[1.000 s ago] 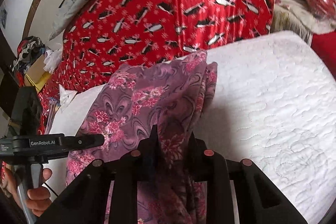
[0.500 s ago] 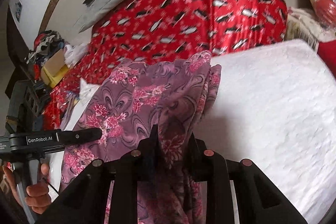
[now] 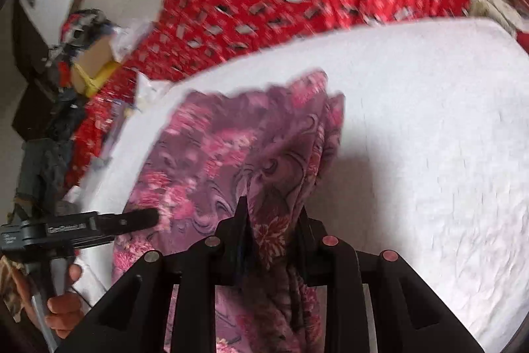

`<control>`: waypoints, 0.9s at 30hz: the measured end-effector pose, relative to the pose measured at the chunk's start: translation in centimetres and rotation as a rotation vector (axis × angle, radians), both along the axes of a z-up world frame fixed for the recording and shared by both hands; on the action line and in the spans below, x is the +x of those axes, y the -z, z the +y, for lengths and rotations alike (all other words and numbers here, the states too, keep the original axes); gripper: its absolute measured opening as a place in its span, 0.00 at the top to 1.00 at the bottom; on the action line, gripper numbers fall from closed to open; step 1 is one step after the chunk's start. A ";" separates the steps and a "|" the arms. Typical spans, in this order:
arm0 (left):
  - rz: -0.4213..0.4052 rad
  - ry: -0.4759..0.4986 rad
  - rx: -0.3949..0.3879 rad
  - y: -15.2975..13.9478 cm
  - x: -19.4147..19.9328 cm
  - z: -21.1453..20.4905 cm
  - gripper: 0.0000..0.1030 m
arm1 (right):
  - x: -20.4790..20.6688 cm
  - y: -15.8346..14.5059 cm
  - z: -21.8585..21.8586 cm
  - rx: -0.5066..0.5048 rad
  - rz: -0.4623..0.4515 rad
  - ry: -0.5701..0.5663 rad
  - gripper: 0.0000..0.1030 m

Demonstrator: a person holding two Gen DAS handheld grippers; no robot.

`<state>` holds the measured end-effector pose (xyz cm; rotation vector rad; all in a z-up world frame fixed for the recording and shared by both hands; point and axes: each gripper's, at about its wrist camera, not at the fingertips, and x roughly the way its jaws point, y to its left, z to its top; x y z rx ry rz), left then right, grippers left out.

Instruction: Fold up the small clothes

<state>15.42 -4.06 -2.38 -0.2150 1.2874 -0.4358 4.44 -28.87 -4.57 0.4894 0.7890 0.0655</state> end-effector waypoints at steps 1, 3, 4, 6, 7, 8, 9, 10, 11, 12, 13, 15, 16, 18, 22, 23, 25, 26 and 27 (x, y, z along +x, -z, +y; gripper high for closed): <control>0.009 -0.004 -0.016 0.2 0.0 0.4 0.50 | -0.1 0.7 -0.4 0.019 0.016 0.015 0.71; 0.025 -0.011 -0.054 0.0 0.1 1.5 0.49 | -0.4 1.2 -1.3 0.076 0.019 0.041 0.67; 0.022 -0.011 -0.070 -0.3 0.0 1.9 0.49 | -0.6 1.1 -1.9 0.099 0.023 0.054 0.66; -0.021 -0.028 -0.089 -1.7 0.1 2.8 0.51 | -1.0 0.4 -2.7 0.101 0.016 0.088 0.65; -0.046 -0.030 -0.096 -2.5 0.2 3.0 0.51 | -1.2 -0.1 -3.2 0.101 0.003 0.113 0.63; -0.070 -0.026 -0.099 -3.2 0.4 2.9 0.51 | -1.4 -0.8 -3.7 0.107 -0.025 0.152 0.63; -0.092 -0.017 -0.095 -3.9 0.8 2.5 0.51 | -1.3 -1.4 -4.0 0.119 -0.048 0.161 0.63; -0.114 -0.006 -0.086 -4.5 1.2 1.8 0.51 | -0.8 -2.1 -4.0 0.135 -0.074 0.142 0.63; -0.129 0.007 -0.078 -4.9 1.6 1.0 0.51 | -0.2 -2.6 -3.7 0.128 -0.086 0.119 0.64; -0.147 0.026 -0.060 -5.3 2.1 -0.1 0.51 | 0.4 -3.1 -3.2 0.104 -0.095 0.095 0.65; -0.160 0.041 -0.040 -5.4 2.8 -1.0 0.51 | 1.1 -3.4 -2.7 0.081 -0.098 0.072 0.66; -0.191 0.068 0.017 -5.5 4.1 -2.9 0.51 | 2.9 -3.8 -1.5 0.026 -0.090 0.027 0.66; -0.203 0.078 0.048 -5.4 4.9 -3.9 0.51 | 3.7 -3.7 -1.3 0.013 -0.087 0.019 0.66; -0.215 0.087 0.102 -4.7 6.4 -5.2 0.51 | 5.0 -3.5 -1.3 0.013 -0.081 0.017 0.66; -0.194 0.081 0.210 -2.0 9.4 -6.8 0.43 | 7.0 -2.2 -2.3 -0.015 -0.060 0.046 0.66; -0.163 0.069 0.212 -0.8 10.1 -6.8 0.41 | 7.5 -1.4 -2.9 -0.015 -0.039 0.062 0.73; -0.105 0.026 0.144 0.8 11.0 -5.9 0.29 | 8.3 -0.1 -3.6 -0.018 0.004 0.079 0.82; -0.102 0.007 0.113 1.0 11.2 -5.5 0.28 | 8.6 0.6 -4.2 -0.017 0.004 0.088 0.84; -0.102 -0.004 0.095 1.0 11.3 -5.2 0.27 | 8.6 0.8 -4.4 -0.012 -0.013 0.090 0.85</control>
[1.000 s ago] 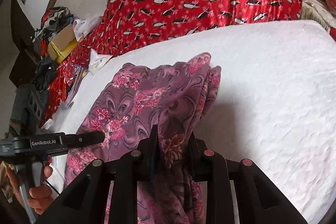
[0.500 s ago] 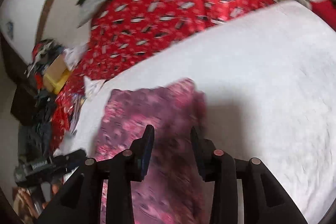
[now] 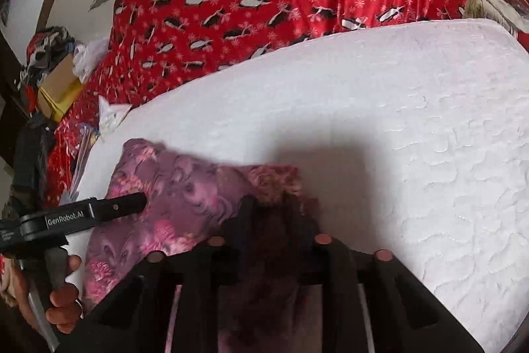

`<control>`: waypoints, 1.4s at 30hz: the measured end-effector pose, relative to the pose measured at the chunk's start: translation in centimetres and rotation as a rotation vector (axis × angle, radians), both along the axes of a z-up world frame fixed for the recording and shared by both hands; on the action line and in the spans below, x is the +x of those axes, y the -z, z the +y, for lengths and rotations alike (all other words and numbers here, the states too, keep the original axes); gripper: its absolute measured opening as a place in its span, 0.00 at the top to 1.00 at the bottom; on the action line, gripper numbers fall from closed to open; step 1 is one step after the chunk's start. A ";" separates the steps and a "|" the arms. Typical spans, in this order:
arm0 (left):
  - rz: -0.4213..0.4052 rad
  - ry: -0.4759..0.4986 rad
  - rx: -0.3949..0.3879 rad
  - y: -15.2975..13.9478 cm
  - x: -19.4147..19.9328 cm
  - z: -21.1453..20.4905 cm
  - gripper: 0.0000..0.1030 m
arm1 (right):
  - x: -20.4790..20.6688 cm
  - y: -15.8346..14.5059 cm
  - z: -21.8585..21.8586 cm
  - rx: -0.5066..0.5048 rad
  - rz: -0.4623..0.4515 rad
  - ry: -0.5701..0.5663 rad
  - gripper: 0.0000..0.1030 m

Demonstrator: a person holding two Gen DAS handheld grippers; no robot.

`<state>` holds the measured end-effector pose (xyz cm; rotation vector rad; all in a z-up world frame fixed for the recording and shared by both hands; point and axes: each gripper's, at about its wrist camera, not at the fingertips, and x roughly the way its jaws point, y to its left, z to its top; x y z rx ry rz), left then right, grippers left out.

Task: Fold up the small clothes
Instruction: 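Lower the folded shirt onto the bed cover and open both grippers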

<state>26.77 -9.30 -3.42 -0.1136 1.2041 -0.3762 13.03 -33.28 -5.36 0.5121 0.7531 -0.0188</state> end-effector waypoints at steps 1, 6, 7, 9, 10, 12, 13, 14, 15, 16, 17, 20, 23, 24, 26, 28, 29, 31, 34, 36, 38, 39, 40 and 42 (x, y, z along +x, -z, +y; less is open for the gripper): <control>0.001 0.004 0.005 -0.1 0.1 0.0 0.27 | 0.0 0.1 -0.1 0.002 -0.005 0.000 0.85; -0.001 0.014 -0.010 -2.4 -0.6 0.9 0.28 | -0.2 -1.4 0.0 -0.018 0.011 -0.004 0.84; -0.021 0.021 -0.026 -3.2 -1.3 1.3 0.28 | -0.7 -1.9 0.0 0.003 -0.007 -0.005 0.79; -0.089 0.045 -0.022 -5.0 -3.7 2.2 0.28 | -2.5 -3.3 0.3 0.050 -0.070 -0.046 0.79; -0.119 0.053 -0.019 -5.4 -4.9 2.6 0.28 | -3.6 -3.8 0.6 0.058 -0.098 -0.069 0.79; -0.151 0.060 0.009 -5.0 -6.9 3.6 0.28 | -5.6 -4.0 1.6 0.065 -0.132 -0.108 0.79; -0.152 0.056 0.035 -4.3 -7.5 3.9 0.28 | -6.2 -3.6 2.1 0.068 -0.129 -0.119 0.79; -0.131 0.057 0.065 -3.2 -7.8 3.9 0.28 | -6.5 -2.8 2.6 0.060 -0.105 -0.126 0.79; -0.099 0.066 0.081 -1.8 -7.9 3.7 0.26 | -6.5 -1.4 3.0 0.035 -0.050 -0.121 0.81; -0.081 0.066 0.082 -1.1 -8.1 3.7 0.25 | -6.4 -0.1 3.2 0.022 -0.013 -0.116 0.82; -0.077 0.054 0.069 -1.0 -8.4 4.0 0.25 | -6.7 0.3 3.1 0.024 -0.036 -0.109 0.84; -0.092 0.053 0.083 -2.7 -9.4 4.2 0.26 | -7.2 -0.9 3.0 0.018 -0.014 -0.064 0.78; -0.146 0.079 0.111 -3.7 -11.2 4.5 0.26 | -8.9 -2.5 3.2 0.029 -0.036 -0.086 0.77; -0.157 0.085 0.122 -3.7 -11.7 4.4 0.26 | -9.7 -2.9 3.4 0.033 -0.054 -0.098 0.77; -0.169 0.098 0.157 -3.1 -12.5 4.2 0.26 | -11.1 -2.6 3.8 0.037 -0.059 -0.112 0.76; -0.153 0.109 0.187 -1.9 -12.6 3.8 0.26 | -11.3 -1.3 4.3 0.012 -0.010 -0.121 0.76; -0.143 0.106 0.185 -1.5 -12.8 3.8 0.26 | -11.1 -0.4 4.7 -0.019 0.031 -0.127 0.77; -0.148 0.100 0.184 -1.7 -13.1 4.1 0.26 | -11.6 -0.3 4.8 -0.039 0.023 -0.112 0.77; -0.153 0.105 0.190 -2.1 -13.5 4.3 0.26 | -12.1 -1.2 4.6 -0.013 0.030 -0.093 0.75; -0.157 0.108 0.193 -2.2 -13.8 4.4 0.26 | -12.8 -1.8 4.9 -0.016 0.012 -0.106 0.75; -0.151 0.106 0.188 -2.1 -14.1 4.7 0.26 | -13.6 -2.0 5.4 -0.013 -0.002 -0.124 0.73; -0.149 0.106 0.188 -2.0 -14.2 4.7 0.26 | -13.8 -1.6 5.7 -0.018 0.007 -0.136 0.72; -0.144 0.108 0.186 -2.0 -14.4 4.9 0.26 | -13.7 -0.8 6.1 -0.034 0.037 -0.149 0.73; -0.136 0.115 0.179 -2.1 -15.0 5.5 0.26 | -13.6 0.0 6.7 -0.080 0.077 -0.164 0.73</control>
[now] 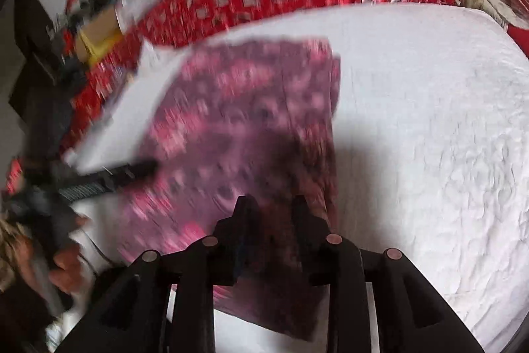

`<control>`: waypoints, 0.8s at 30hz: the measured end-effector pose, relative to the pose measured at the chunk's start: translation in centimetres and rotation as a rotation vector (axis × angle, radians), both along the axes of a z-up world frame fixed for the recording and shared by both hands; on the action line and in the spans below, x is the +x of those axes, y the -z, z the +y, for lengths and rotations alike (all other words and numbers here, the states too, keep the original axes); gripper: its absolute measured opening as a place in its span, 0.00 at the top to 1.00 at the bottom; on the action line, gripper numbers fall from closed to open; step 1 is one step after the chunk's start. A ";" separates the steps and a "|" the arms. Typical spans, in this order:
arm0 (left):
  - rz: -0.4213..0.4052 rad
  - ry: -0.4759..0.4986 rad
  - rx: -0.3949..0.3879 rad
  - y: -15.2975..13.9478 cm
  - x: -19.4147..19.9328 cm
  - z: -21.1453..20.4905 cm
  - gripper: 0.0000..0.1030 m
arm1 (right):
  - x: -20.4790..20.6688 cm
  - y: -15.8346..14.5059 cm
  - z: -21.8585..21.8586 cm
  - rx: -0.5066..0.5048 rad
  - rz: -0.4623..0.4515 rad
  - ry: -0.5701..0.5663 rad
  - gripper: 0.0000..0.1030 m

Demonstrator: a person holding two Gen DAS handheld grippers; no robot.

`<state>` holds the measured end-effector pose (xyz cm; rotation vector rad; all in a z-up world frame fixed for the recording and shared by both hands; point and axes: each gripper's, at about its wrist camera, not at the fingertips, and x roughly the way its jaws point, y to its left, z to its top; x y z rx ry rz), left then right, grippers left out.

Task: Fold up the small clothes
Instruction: 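Lower the folded shirt onto the bed cover and open both grippers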

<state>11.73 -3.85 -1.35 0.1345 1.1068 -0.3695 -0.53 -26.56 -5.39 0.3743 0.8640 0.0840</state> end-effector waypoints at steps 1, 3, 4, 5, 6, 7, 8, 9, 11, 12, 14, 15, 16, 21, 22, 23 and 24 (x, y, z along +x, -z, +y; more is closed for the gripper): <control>0.002 0.004 -0.006 -0.2 -0.5 0.4 0.26 | -0.1 -0.1 0.1 -0.010 -0.003 0.000 0.73; 0.017 0.004 -0.040 -0.6 -1.6 1.5 0.26 | -0.6 -0.8 -0.1 0.015 -0.005 0.021 0.72; 0.028 0.000 -0.067 -0.7 -2.1 2.1 0.26 | -1.0 -1.2 -0.2 0.041 -0.014 0.027 0.70; 0.046 -0.005 -0.097 -0.5 -2.7 2.8 0.26 | -1.5 -1.2 -0.3 0.052 -0.021 0.031 0.67; 0.058 -0.005 -0.101 -0.1 -2.9 3.0 0.26 | -1.9 -1.2 -0.3 0.061 -0.026 0.034 0.66; 0.071 -0.003 -0.085 0.5 -3.1 3.1 0.26 | -2.3 -0.9 -0.2 0.057 -0.020 0.037 0.65; 0.083 -0.002 -0.051 1.3 -3.1 3.0 0.26 | -2.3 -0.2 -0.1 0.044 0.005 0.037 0.65; 0.101 -0.004 -0.016 2.3 -2.9 2.9 0.26 | -2.0 1.0 0.1 0.028 0.060 0.033 0.65; 0.112 -0.011 -0.021 2.6 -3.0 3.1 0.26 | -2.1 1.4 0.4 0.007 0.067 0.035 0.65; 0.104 -0.011 -0.032 2.1 -3.2 3.2 0.26 | -2.1 0.9 0.6 -0.009 0.078 0.037 0.65; 0.078 -0.004 -0.035 1.2 -3.7 3.3 0.26 | -2.3 -0.3 1.0 -0.041 0.091 0.039 0.64; 0.067 -0.003 -0.033 1.1 -3.8 3.4 0.26 | -2.4 -0.8 1.2 -0.056 0.087 0.030 0.64; 0.063 -0.003 -0.028 1.1 -3.9 3.4 0.26 | -2.7 -1.0 1.4 -0.073 0.086 0.022 0.62; 0.096 -0.015 0.001 2.1 -4.2 3.5 0.26 | -2.4 2.0 1.4 -0.117 0.239 0.022 0.58; 0.089 -0.016 -0.005 1.6 -4.5 3.8 0.26 | -2.5 1.6 1.2 -0.104 0.234 0.032 0.58; 0.069 -0.016 -0.011 1.0 -4.9 3.9 0.26 | -2.6 1.2 1.1 -0.105 0.240 0.038 0.56; 0.040 -0.015 -0.015 0.1 -5.6 4.1 0.26 | -2.8 0.4 1.0 -0.115 0.240 0.045 0.57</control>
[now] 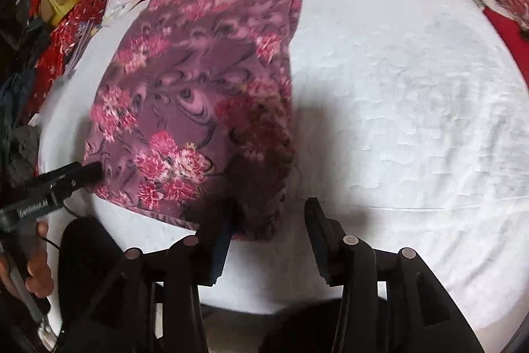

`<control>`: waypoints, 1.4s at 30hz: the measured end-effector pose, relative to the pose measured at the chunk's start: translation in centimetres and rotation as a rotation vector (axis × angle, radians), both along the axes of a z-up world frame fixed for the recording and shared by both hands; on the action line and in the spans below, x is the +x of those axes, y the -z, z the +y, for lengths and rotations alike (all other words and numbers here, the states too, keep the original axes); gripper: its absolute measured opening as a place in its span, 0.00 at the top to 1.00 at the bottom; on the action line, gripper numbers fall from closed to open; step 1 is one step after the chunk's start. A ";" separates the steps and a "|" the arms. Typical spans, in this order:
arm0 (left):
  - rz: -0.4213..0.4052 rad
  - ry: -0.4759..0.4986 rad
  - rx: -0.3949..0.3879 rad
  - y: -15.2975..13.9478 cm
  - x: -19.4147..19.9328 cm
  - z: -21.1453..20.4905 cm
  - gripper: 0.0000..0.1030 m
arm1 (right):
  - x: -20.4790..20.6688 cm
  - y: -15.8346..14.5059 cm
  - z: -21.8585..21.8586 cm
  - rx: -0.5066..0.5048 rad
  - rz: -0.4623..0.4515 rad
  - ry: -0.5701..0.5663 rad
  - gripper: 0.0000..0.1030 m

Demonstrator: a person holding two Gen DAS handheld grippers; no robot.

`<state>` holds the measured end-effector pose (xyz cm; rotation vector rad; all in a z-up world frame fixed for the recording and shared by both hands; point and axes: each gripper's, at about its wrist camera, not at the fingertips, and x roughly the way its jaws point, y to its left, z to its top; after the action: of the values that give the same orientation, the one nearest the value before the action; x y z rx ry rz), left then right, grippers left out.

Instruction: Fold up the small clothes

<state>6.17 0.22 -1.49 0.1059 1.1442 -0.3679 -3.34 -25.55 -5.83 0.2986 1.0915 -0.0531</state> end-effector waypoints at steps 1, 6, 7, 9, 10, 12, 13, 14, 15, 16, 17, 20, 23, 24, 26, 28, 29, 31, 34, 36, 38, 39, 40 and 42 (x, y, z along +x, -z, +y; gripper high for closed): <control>-0.028 0.004 -0.003 -0.9 -0.5 0.1 0.26 | -0.4 -1.3 0.0 -0.018 -0.013 -0.011 0.56; -0.153 0.004 -0.031 -4.0 -3.1 0.3 0.26 | -3.8 -7.2 1.1 -0.209 -0.094 -0.108 0.12; -0.170 0.007 -0.031 -4.2 -3.4 0.3 0.26 | -5.3 -8.3 1.6 -0.268 -0.160 -0.128 0.08; -0.213 0.007 -0.012 -4.5 -4.4 0.2 0.26 | -7.8 -9.0 2.1 -0.354 -0.244 -0.169 0.01; -0.232 0.009 -0.002 -4.5 -5.0 0.0 0.26 | -8.2 -8.9 2.4 -0.385 -0.247 -0.179 0.00; -0.266 0.014 0.018 -4.3 -6.0 -0.2 0.26 | -9.2 -7.6 3.4 -0.483 -0.227 -0.186 0.00; -0.282 0.021 0.030 -4.3 -6.4 -0.5 0.26 | -9.4 -6.8 3.7 -0.514 -0.219 -0.181 0.00; -0.302 0.033 0.050 -4.2 -7.0 -0.9 0.26 | -9.7 -5.9 4.2 -0.527 -0.209 -0.174 0.00; -0.312 0.042 0.061 -4.3 -7.2 -1.2 0.26 | -10.0 -5.0 4.6 -0.507 -0.199 -0.171 0.00; -0.322 0.053 0.071 -4.3 -7.5 -1.4 0.26 | -10.2 -4.4 4.8 -0.462 -0.190 -0.166 0.00; -0.325 0.058 0.074 -4.3 -7.8 -1.5 0.26 | -10.2 -4.0 5.1 -0.431 -0.188 -0.158 0.00; -0.325 0.064 0.074 -4.3 -8.5 -1.7 0.26 | -10.3 -3.7 5.4 -0.329 -0.200 -0.109 0.00; -0.329 0.066 0.082 -4.4 -8.9 -1.7 0.26 | -9.9 -4.2 5.7 -0.295 -0.220 -0.062 0.00; -0.330 0.062 0.082 -4.4 -9.0 -1.6 0.26 | -9.8 -4.6 5.6 -0.291 -0.232 -0.042 0.00; -0.325 0.055 0.078 -4.3 -9.0 -1.3 0.26 | -9.9 -5.1 5.8 -0.287 -0.248 -0.005 0.00; -0.322 0.040 0.075 -4.3 -9.0 -1.1 0.26 | -9.8 -5.6 5.3 -0.282 -0.256 0.024 0.00; -0.318 0.034 0.076 -4.2 -8.9 -0.9 0.26 | -9.8 -5.8 5.1 -0.273 -0.260 0.041 0.00; -0.317 0.030 0.073 -4.2 -8.9 -0.8 0.26 | -9.8 -6.1 4.9 -0.264 -0.263 0.059 0.00; -0.327 0.029 0.075 -4.2 -9.0 -0.6 0.26 | -9.8 -6.5 4.7 -0.280 -0.268 0.071 0.00; -0.331 0.037 0.078 -4.2 -9.1 -0.7 0.26 | -9.9 -6.6 4.6 -0.284 -0.269 0.069 0.00; -0.335 0.048 0.080 -4.3 -9.3 -0.8 0.26 | -10.0 -6.8 4.6 -0.290 -0.278 0.072 0.00; -0.335 0.051 0.080 -4.3 -9.2 -0.9 0.26 | -10.0 -6.8 4.5 -0.293 -0.283 0.074 0.00; -0.334 0.057 0.078 -4.3 -9.3 -0.9 0.26 | -10.1 -6.9 4.5 -0.294 -0.290 0.078 0.00; -0.334 0.064 0.076 -4.4 -9.4 -1.1 0.26 | -10.1 -7.0 4.3 -0.291 -0.297 0.088 0.00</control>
<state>-3.25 -0.84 2.91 0.2613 0.8252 -0.3483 -13.46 -21.23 1.21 0.0876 0.7625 -0.2363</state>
